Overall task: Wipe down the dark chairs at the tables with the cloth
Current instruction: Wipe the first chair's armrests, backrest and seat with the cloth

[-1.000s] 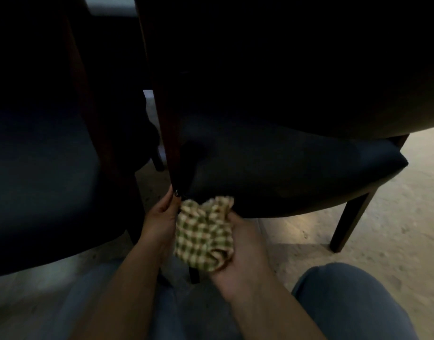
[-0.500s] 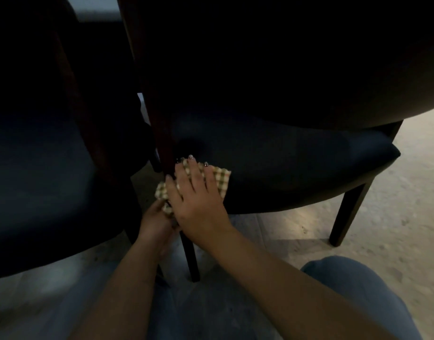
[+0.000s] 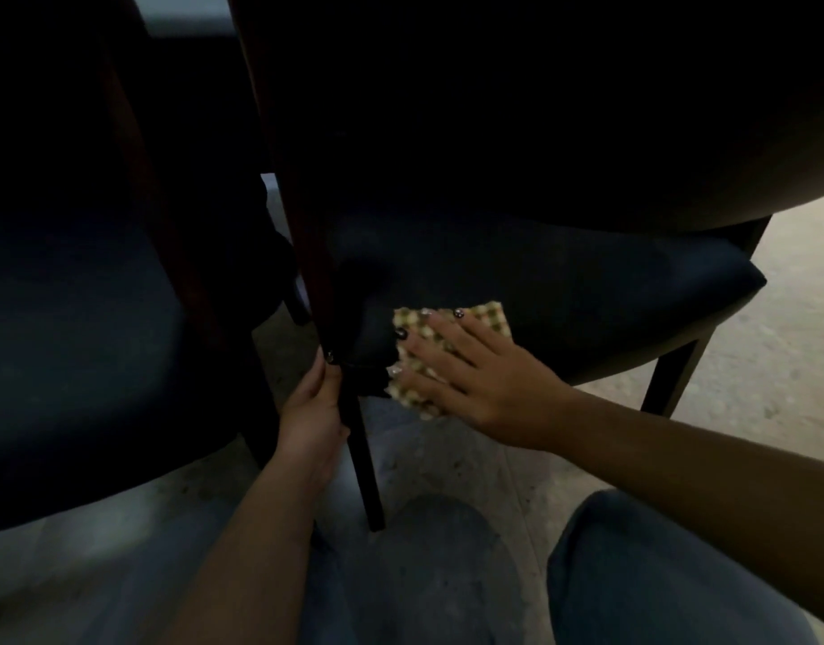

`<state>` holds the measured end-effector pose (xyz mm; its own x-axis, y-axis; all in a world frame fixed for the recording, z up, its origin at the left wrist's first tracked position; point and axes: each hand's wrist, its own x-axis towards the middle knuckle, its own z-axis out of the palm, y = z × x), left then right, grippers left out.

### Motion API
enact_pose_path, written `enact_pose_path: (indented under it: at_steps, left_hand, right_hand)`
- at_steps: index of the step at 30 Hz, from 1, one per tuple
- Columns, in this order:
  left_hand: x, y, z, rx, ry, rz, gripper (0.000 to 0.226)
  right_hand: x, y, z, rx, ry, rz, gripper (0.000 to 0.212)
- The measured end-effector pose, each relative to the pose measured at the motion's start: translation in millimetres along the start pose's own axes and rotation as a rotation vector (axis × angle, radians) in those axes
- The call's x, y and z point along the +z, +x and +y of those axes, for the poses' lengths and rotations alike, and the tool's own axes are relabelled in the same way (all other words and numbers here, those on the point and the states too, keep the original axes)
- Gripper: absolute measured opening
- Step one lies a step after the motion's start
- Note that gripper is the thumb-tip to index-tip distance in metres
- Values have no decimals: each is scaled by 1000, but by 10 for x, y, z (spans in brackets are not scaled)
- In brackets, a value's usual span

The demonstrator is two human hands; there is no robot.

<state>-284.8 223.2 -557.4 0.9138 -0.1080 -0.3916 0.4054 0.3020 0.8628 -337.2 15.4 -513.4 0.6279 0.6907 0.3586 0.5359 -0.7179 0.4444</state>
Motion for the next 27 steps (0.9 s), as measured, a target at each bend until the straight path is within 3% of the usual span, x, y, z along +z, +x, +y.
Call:
enact_pose_path:
  at_steps: [4, 8, 13, 16, 19, 21, 23, 27]
  left_hand:
    - [9, -21, -3, 3, -4, -10, 34]
    - [51, -57, 30, 23, 27, -9, 33]
    - [222, -121, 28, 86, 223, 169, 36]
    - [296, -284, -11, 67, 116, 305, 40]
    - [398, -415, -8, -130, -188, 157, 25]
    - [463, -453, 52, -211, -355, 62, 39]
    - [485, -437, 101, -216, -362, 23, 52]
    - [533, -417, 93, -225, -371, -102, 54]
  right_hand:
    - [87, 292, -279, 238, 22, 110, 40]
    - [143, 570, -458, 393, 22, 78, 51]
    - [161, 226, -311, 213, 9, 98, 43]
    - [132, -148, -60, 99, -22, 73, 44]
    - [124, -414, 116, 193, -16, 71, 47]
    - [147, -444, 96, 268, -5, 80, 50]
    - [179, -333, -4, 349, 10, 158, 48]
    - [241, 55, -304, 421, 35, 268, 40]
